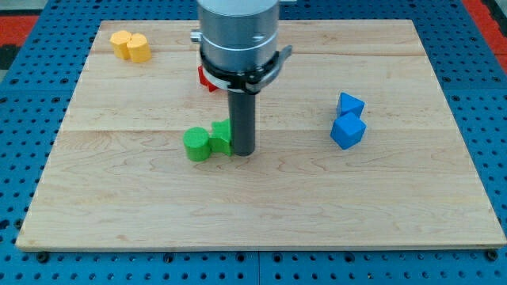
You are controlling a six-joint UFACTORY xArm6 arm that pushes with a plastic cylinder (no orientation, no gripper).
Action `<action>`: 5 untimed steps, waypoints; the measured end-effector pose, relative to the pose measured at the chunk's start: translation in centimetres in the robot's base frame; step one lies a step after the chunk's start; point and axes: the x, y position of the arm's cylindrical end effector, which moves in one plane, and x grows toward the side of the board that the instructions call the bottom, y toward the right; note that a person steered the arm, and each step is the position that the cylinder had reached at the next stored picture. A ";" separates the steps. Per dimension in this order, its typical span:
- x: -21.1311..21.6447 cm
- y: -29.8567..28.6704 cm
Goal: Separate the green blocks
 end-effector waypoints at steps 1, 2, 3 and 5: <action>1.1 1.3; 5.9 -2.7; 4.8 -9.7; 3.1 -5.3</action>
